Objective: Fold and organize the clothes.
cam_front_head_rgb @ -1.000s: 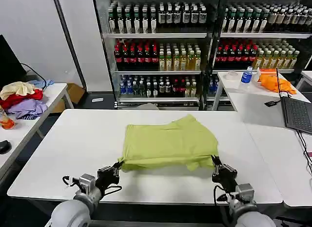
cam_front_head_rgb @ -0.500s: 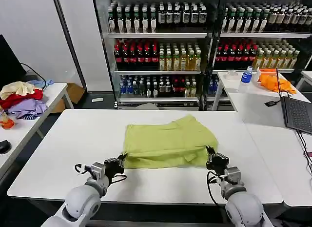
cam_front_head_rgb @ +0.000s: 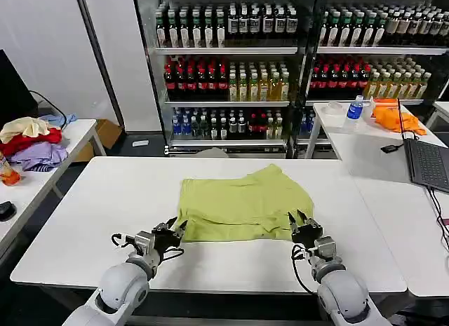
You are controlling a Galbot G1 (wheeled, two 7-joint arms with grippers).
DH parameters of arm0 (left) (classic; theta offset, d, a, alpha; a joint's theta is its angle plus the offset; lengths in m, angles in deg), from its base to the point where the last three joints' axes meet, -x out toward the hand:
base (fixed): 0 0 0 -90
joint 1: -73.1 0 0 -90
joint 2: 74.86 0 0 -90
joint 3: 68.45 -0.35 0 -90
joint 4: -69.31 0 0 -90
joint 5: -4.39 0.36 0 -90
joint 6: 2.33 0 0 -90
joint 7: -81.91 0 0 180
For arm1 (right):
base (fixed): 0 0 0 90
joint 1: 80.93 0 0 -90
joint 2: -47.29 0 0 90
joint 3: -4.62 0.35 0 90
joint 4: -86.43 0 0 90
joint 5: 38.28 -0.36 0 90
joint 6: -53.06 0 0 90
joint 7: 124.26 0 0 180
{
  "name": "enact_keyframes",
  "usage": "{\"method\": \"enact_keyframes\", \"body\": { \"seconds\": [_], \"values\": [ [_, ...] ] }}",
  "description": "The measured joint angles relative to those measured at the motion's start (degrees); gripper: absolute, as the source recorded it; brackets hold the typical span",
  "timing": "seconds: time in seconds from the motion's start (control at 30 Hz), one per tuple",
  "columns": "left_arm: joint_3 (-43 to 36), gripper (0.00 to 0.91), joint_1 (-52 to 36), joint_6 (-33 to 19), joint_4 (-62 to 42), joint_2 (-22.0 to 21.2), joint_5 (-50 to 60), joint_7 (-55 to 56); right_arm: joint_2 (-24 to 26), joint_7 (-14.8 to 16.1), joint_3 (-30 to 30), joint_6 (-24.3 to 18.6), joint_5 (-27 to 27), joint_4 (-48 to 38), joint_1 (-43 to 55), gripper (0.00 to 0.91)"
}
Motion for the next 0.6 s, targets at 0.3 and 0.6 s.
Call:
{"method": "enact_keyframes", "body": {
  "seconds": [0.3,0.6],
  "values": [
    [0.5,0.907,1.6,0.2,-0.1,-0.7,-0.4,0.4,0.0,-1.2,5.0,1.7,-1.5,1.3,-4.3,0.907],
    [-0.2,0.141,1.4,0.1,-2.1,-1.5,-0.9,0.7,-0.7,-2.4,5.6,4.2,-3.2,-1.3,-4.9,0.494]
  ]
}}
